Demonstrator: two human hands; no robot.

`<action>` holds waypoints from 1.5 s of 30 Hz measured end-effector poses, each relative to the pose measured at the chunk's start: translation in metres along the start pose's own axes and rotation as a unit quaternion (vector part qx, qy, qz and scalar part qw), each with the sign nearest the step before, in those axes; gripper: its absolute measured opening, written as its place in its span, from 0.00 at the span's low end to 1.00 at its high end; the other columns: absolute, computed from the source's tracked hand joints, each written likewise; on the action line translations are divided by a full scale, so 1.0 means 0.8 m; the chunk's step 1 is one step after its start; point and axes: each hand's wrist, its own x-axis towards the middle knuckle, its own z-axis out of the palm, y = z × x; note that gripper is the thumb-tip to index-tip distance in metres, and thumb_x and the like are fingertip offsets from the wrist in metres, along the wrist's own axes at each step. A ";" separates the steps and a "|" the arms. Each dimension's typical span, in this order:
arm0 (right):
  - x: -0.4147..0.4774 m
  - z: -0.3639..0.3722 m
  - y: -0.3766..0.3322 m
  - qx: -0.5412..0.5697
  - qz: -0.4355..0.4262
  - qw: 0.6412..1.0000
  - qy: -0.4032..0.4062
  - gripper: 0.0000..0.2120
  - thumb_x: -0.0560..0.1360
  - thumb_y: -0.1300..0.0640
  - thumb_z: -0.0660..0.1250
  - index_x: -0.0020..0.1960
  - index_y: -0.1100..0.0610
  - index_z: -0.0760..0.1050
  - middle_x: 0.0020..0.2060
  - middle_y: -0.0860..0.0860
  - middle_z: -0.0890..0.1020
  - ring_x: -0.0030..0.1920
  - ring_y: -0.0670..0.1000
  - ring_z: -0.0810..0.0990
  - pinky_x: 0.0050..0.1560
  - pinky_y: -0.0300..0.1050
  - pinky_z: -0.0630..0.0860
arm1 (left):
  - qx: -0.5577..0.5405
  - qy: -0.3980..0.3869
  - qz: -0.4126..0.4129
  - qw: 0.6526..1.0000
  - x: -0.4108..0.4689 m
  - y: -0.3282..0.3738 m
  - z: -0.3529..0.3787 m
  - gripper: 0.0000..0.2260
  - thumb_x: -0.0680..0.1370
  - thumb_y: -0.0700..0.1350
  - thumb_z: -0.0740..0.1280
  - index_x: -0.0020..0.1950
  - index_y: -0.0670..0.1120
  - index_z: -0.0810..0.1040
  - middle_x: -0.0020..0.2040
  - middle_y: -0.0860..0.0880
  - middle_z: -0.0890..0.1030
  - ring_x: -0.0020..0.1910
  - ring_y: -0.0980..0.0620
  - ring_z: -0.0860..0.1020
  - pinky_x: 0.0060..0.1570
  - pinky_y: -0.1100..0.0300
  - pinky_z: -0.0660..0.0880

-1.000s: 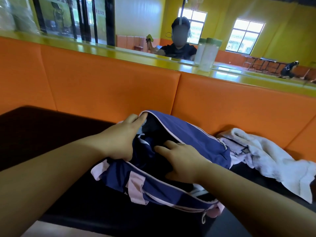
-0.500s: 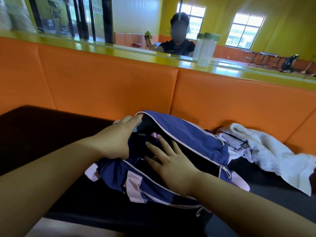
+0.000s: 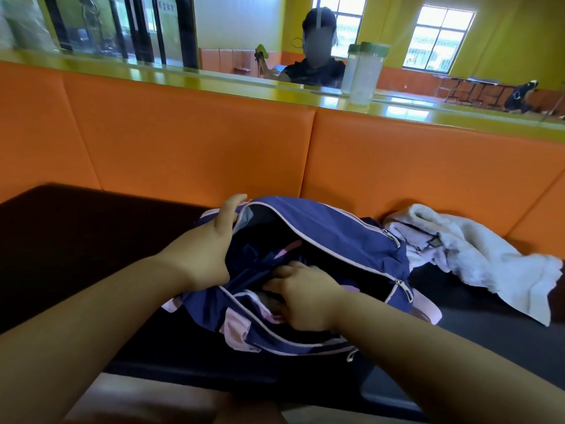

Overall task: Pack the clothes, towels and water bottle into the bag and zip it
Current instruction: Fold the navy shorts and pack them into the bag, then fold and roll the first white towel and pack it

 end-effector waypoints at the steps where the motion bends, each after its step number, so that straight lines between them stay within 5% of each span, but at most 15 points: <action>1: 0.000 0.008 -0.003 -0.017 0.003 1.000 -0.020 0.21 0.77 0.46 0.58 0.69 0.49 0.69 0.67 0.53 0.70 0.66 0.57 0.66 0.63 0.55 0.68 | 0.005 0.002 0.001 1.000 -0.001 -0.001 0.001 0.52 0.67 0.32 0.67 0.68 0.67 0.33 0.67 0.43 0.71 0.35 0.43 0.80 0.35 0.42 0.78; 4: -0.006 0.020 -0.011 -0.014 0.002 0.998 -0.062 0.24 0.77 0.44 0.57 0.73 0.47 0.62 0.73 0.53 0.61 0.73 0.58 0.55 0.71 0.58 0.57 | 0.029 0.006 0.007 1.000 -0.007 -0.004 0.002 0.48 0.68 0.34 0.66 0.73 0.65 0.40 0.69 0.50 0.69 0.44 0.47 0.79 0.41 0.48 0.79; 7: -0.013 0.014 -0.006 -0.017 -0.006 0.998 -0.057 0.24 0.79 0.45 0.56 0.73 0.49 0.63 0.73 0.53 0.63 0.73 0.58 0.58 0.69 0.57 0.61 | 0.034 0.017 0.003 0.999 -0.011 0.002 0.000 0.39 0.70 0.38 0.66 0.75 0.60 0.51 0.73 0.55 0.62 0.66 0.48 0.68 0.58 0.51 0.73; 11: -0.040 -0.013 0.002 -0.006 -0.043 0.999 -0.020 0.19 0.78 0.45 0.59 0.66 0.51 0.72 0.61 0.53 0.77 0.60 0.58 0.75 0.56 0.55 0.74 | 0.101 0.092 0.031 0.990 -0.019 0.029 -0.007 0.23 0.73 0.42 0.64 0.69 0.50 0.67 0.66 0.52 0.70 0.63 0.49 0.65 0.60 0.53 0.68; 15: -0.093 -0.048 0.021 -0.011 -0.024 0.999 0.034 0.17 0.77 0.47 0.61 0.64 0.50 0.73 0.57 0.51 0.79 0.54 0.55 0.78 0.48 0.51 0.75 | 0.119 0.150 0.122 0.974 -0.019 0.064 -0.005 0.12 0.75 0.46 0.64 0.59 0.51 0.77 0.58 0.55 0.76 0.58 0.52 0.71 0.51 0.59 0.68; 20: -0.181 -0.082 0.067 -0.020 0.066 0.995 0.068 0.13 0.76 0.46 0.62 0.59 0.47 0.75 0.51 0.48 0.81 0.50 0.52 0.79 0.45 0.49 0.75 | 0.105 0.134 0.180 0.969 -0.009 0.137 0.012 0.16 0.71 0.52 0.59 0.53 0.52 0.80 0.53 0.56 0.81 0.56 0.52 0.76 0.55 0.53 0.74; 24: -0.254 -0.098 0.117 -0.020 0.161 0.985 0.065 0.11 0.76 0.46 0.63 0.56 0.47 0.76 0.46 0.43 0.80 0.45 0.48 0.76 0.41 0.45 0.71 | 0.100 0.099 0.209 0.968 0.018 0.195 0.044 0.16 0.68 0.54 0.57 0.50 0.56 0.79 0.49 0.58 0.80 0.51 0.54 0.77 0.46 0.56 0.75; 29: -0.336 -0.096 0.199 -0.003 0.282 0.959 0.022 0.15 0.76 0.44 0.63 0.61 0.45 0.74 0.54 0.43 0.80 0.54 0.47 0.77 0.44 0.40 0.68 | 0.132 0.043 0.242 0.960 0.068 0.271 0.099 0.19 0.68 0.55 0.53 0.52 0.54 0.78 0.49 0.56 0.79 0.51 0.54 0.76 0.43 0.57 0.73; 33: -0.387 -0.080 0.271 -0.005 0.366 0.931 -0.017 0.18 0.75 0.40 0.62 0.63 0.43 0.70 0.58 0.42 0.78 0.56 0.49 0.77 0.48 0.43 0.71 | 0.112 -0.002 0.262 0.959 0.113 0.329 0.147 0.12 0.73 0.53 0.57 0.50 0.53 0.77 0.43 0.56 0.77 0.44 0.56 0.75 0.41 0.57 0.72; 39: -0.422 -0.014 0.387 -0.012 0.476 0.880 -0.014 0.22 0.74 0.39 0.62 0.65 0.46 0.69 0.57 0.46 0.78 0.57 0.51 0.76 0.47 0.45 0.72 | 0.098 -0.051 0.265 0.958 0.189 0.394 0.225 0.14 0.76 0.52 0.60 0.61 0.57 0.73 0.55 0.58 0.77 0.53 0.57 0.74 0.48 0.59 0.73; 43: -0.418 0.034 0.441 -0.006 0.487 0.873 -0.035 0.27 0.75 0.43 0.63 0.70 0.51 0.63 0.61 0.50 0.74 0.60 0.54 0.74 0.51 0.49 0.73 | 0.134 -0.002 0.309 0.942 0.245 0.422 0.281 0.19 0.73 0.48 0.62 0.65 0.53 0.71 0.62 0.54 0.73 0.61 0.50 0.70 0.56 0.55 0.72; 45: -0.413 0.054 0.459 0.010 0.474 0.880 -0.034 0.31 0.75 0.44 0.64 0.73 0.52 0.58 0.68 0.51 0.69 0.66 0.55 0.70 0.58 0.52 0.72 | 0.178 0.035 0.332 0.925 0.271 0.433 0.300 0.24 0.64 0.48 0.68 0.60 0.54 0.74 0.57 0.52 0.78 0.55 0.49 0.76 0.47 0.53 0.79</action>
